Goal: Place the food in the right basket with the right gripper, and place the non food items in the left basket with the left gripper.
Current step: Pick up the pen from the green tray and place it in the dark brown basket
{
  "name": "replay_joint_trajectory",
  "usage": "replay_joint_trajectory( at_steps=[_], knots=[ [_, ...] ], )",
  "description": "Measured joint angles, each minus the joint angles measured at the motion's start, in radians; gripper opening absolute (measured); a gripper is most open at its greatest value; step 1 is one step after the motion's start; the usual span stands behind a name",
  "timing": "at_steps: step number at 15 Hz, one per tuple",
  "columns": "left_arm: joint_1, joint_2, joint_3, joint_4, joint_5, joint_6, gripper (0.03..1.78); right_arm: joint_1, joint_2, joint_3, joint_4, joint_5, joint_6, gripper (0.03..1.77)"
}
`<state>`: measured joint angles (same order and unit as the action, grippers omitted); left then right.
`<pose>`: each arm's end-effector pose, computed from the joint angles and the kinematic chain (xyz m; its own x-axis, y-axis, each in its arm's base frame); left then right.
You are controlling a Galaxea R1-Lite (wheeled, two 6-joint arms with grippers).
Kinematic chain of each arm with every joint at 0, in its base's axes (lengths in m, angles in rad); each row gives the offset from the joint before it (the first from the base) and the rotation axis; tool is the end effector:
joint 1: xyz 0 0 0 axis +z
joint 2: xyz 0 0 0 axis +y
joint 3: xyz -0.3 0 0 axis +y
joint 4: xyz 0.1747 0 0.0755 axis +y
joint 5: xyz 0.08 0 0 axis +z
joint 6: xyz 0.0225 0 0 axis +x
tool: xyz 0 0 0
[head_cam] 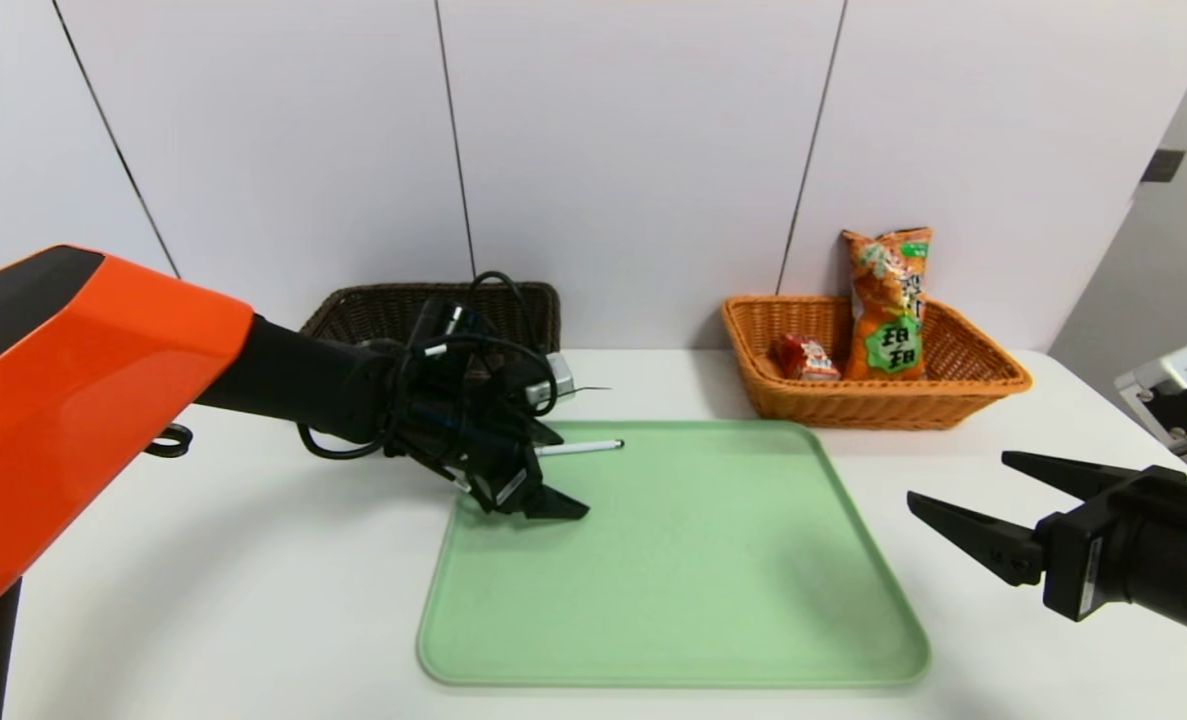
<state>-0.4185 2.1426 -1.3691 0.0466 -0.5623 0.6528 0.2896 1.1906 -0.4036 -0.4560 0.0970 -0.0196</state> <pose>0.3676 -0.1766 0.1118 0.3107 -0.7217 -0.6186 0.9429 0.3162 0.1047 0.1549 0.0484 0.1749 0.8744 0.3616 -0.3235 -0.3780 0.9257 0.0129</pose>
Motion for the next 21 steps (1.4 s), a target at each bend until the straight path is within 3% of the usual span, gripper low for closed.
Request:
replay_joint_trajectory(
  at_steps=[4, 9, 11, 12, 21],
  knots=[
    [0.001, 0.003, 0.001, 0.0, 0.023, 0.005, 1.07, 0.0, -0.002, 0.0, 0.0, 0.0, -0.001, 1.71],
    [0.0, -0.002, 0.016, 0.003, 0.024, 0.01, 0.68, -0.001, -0.004, -0.001, 0.0, 0.0, -0.001, 1.71],
    [0.0, -0.006, 0.018, 0.004, 0.024, 0.01, 0.39, -0.001, -0.004, -0.001, 0.0, 0.0, -0.001, 1.71],
    [0.0, -0.007, 0.021, 0.004, 0.025, 0.011, 0.14, -0.001, -0.004, -0.001, 0.0, 0.0, -0.001, 1.71],
    [-0.003, -0.05, 0.075, -0.018, 0.021, 0.053, 0.13, 0.0, 0.001, 0.004, 0.0, 0.0, -0.001, 1.71]
  ],
)
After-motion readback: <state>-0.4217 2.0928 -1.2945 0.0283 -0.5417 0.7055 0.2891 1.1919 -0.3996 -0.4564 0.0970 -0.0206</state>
